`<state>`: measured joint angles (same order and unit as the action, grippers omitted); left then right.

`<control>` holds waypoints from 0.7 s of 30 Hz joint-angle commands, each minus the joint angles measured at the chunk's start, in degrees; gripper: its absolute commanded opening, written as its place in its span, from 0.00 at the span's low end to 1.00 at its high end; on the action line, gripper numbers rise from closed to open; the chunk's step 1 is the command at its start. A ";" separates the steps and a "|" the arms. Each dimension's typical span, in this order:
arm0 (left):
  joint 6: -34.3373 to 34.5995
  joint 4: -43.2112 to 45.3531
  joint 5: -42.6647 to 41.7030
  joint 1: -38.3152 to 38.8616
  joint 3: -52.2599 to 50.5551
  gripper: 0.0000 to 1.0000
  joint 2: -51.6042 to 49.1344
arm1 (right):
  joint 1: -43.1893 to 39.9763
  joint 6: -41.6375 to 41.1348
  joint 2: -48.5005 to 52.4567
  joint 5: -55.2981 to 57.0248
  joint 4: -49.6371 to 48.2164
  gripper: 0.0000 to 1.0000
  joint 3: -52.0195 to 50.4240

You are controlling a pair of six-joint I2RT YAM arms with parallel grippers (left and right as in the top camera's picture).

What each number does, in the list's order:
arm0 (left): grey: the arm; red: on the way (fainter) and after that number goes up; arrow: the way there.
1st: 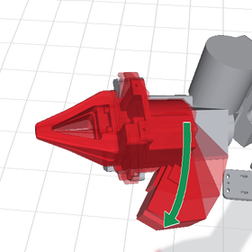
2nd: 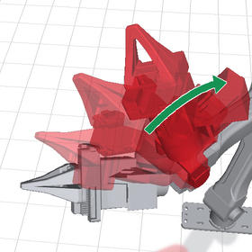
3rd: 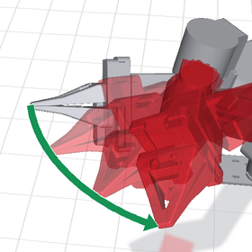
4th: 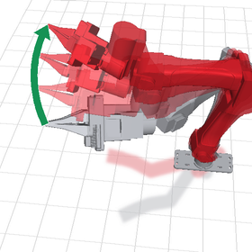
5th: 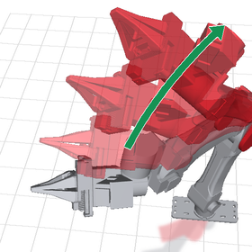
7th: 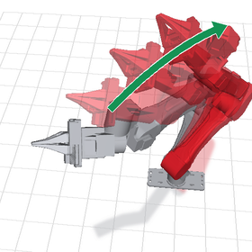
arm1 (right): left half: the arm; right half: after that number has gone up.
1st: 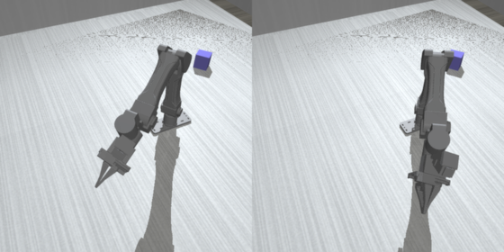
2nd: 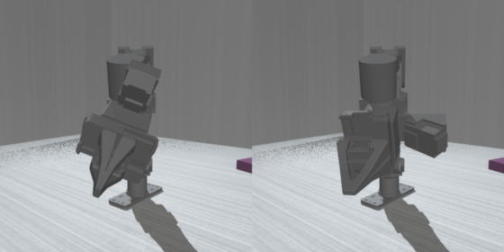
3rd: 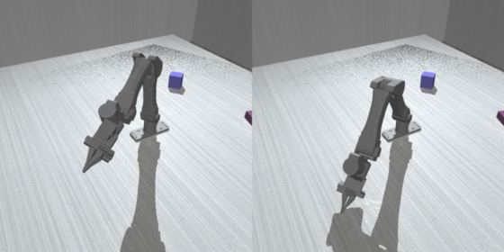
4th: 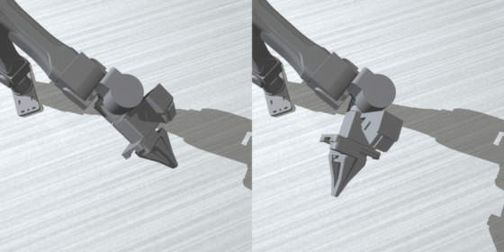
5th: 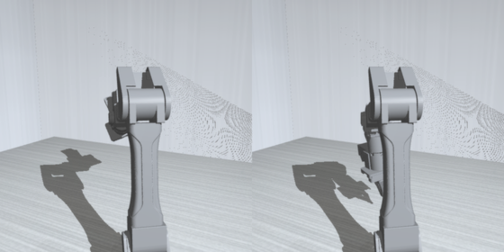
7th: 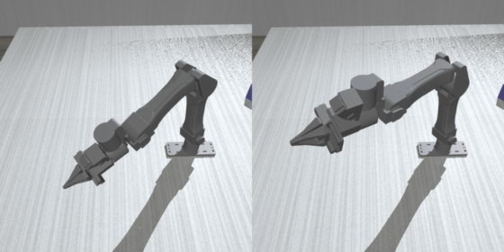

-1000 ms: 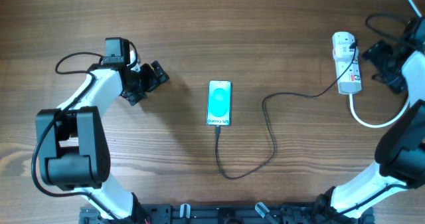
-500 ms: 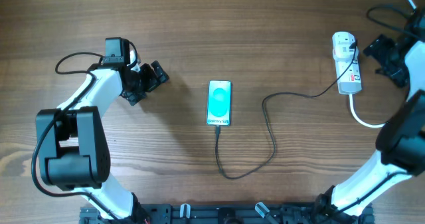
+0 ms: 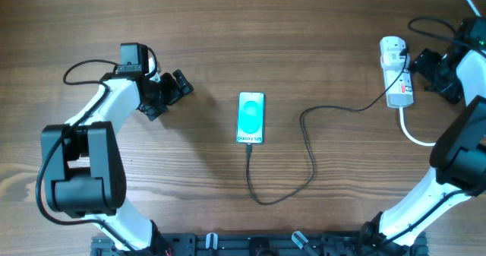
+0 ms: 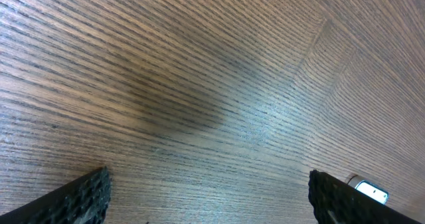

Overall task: Plug charger to phone and switch on socket
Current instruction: 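Press the power strip switch next to the white charger with the right gripper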

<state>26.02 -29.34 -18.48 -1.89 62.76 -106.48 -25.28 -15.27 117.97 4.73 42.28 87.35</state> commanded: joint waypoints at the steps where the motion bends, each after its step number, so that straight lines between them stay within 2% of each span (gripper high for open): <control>1: -0.11 -0.92 3.15 -0.74 -1.79 1.00 -2.19 | 0.24 1.75 1.14 -1.05 -2.99 1.00 -3.39; 13: -0.11 -0.92 3.15 -0.74 -1.79 1.00 -2.19 | 0.28 1.77 1.20 -5.99 -16.74 1.00 -12.46; 18: -0.11 -0.92 3.15 -0.74 -1.79 1.00 -2.19 | 0.28 1.97 1.20 -6.21 -17.18 1.00 -12.92; 21: -0.11 -0.92 3.15 -0.74 -1.79 1.00 -2.19 | 0.28 7.48 1.20 -11.08 -16.68 1.00 -12.92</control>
<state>26.02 -29.34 -18.48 -1.89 62.76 -106.48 -26.00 -14.63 117.75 1.04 23.40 76.99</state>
